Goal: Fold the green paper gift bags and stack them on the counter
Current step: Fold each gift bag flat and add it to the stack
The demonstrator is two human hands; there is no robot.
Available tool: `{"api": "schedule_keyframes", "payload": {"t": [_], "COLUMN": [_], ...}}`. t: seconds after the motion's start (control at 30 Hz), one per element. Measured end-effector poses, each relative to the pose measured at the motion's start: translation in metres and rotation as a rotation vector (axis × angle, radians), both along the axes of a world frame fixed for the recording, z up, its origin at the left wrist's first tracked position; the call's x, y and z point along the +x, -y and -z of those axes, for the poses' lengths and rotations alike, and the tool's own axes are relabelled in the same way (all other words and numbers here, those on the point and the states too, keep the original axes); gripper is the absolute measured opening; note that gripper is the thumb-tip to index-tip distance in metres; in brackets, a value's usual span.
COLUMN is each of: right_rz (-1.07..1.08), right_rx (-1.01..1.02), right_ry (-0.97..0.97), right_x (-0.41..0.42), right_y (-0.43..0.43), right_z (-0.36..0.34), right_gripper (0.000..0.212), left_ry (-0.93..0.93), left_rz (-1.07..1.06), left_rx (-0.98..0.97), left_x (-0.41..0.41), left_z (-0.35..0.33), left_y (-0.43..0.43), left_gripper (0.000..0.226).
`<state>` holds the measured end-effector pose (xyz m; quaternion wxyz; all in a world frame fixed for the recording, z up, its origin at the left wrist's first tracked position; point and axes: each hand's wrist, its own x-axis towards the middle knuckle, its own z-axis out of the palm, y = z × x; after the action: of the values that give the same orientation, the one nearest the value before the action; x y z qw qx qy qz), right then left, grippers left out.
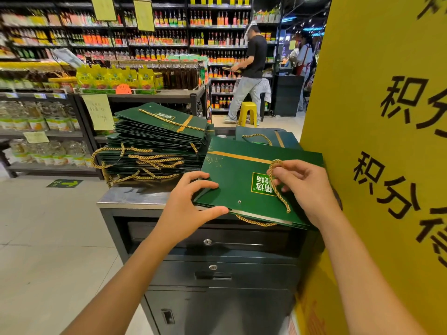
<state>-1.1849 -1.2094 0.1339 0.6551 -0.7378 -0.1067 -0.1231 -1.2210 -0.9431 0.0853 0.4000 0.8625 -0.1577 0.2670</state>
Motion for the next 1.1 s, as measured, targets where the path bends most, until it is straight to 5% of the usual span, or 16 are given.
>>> {"api": "schedule_keyframes", "payload": {"t": [0.33,0.43,0.6,0.77,1.1], "right_rz": [-0.110,-0.046,-0.057,-0.078,-0.059], "right_rx": [0.096,-0.127,-0.201,-0.242,-0.470], "right_ry": [-0.188,-0.104,-0.049,-0.031,0.158], "right_x": [0.018,0.018,0.014,0.014,0.006], "right_y": [0.000,0.003,0.005,0.003,-0.010], "right_z": [-0.003,0.003,0.005,0.008,0.018], "right_gripper": [0.028,0.013,0.032,0.035,0.016], "left_ry": [-0.066,-0.006,0.108,-0.087,-0.049], "left_rz": [0.002,-0.047,0.000,0.132,0.118], "left_rx": [0.144,0.282,0.369,0.202,0.153], "left_x": [0.009,0.012,0.019,0.021,0.024], "left_z": [0.004,0.004,-0.004,-0.006,0.004], "left_y": [-0.005,-0.007,-0.009,-0.004,-0.006], "left_gripper": [0.060,0.062,0.059,0.053,0.060]}}
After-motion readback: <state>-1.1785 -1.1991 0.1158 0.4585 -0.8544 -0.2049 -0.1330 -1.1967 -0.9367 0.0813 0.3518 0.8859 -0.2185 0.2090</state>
